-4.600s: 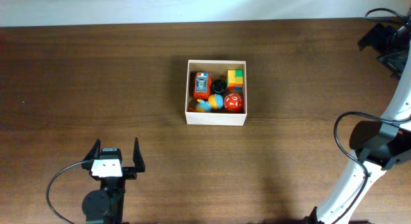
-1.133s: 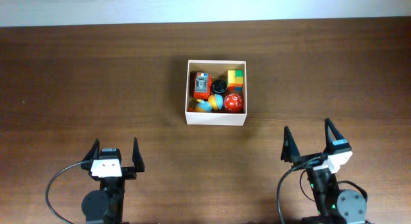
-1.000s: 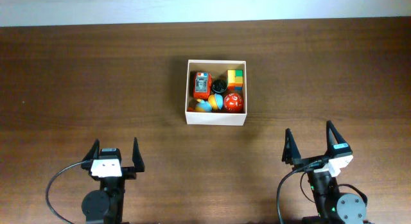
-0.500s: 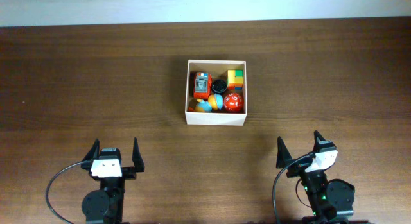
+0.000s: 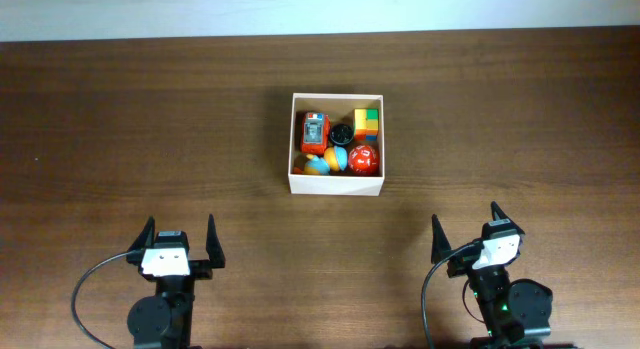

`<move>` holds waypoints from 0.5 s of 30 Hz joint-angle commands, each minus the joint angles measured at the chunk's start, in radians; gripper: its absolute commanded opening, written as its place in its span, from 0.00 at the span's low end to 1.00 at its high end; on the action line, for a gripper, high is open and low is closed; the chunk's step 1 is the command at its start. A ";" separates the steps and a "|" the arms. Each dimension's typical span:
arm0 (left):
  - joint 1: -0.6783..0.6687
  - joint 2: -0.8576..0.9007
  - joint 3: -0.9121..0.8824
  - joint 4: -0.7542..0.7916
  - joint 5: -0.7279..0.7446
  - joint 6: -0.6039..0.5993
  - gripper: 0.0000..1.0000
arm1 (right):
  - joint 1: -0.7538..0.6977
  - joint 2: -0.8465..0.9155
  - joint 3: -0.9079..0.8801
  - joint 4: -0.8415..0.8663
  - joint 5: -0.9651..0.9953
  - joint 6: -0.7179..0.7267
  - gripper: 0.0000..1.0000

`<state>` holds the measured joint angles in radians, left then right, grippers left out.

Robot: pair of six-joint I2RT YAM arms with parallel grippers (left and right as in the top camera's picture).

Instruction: Pack container

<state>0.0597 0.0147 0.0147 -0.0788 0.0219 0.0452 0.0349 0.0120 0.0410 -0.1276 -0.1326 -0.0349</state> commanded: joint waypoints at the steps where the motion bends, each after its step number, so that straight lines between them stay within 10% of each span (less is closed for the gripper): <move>1: 0.005 -0.008 -0.006 -0.002 0.000 0.016 0.99 | -0.009 -0.009 -0.008 -0.004 0.035 -0.018 0.99; 15: 0.005 -0.009 -0.006 -0.002 0.000 0.016 0.99 | -0.009 -0.009 -0.008 -0.004 0.051 -0.018 0.99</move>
<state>0.0597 0.0147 0.0147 -0.0788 0.0219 0.0452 0.0341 0.0120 0.0410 -0.1284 -0.0952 -0.0490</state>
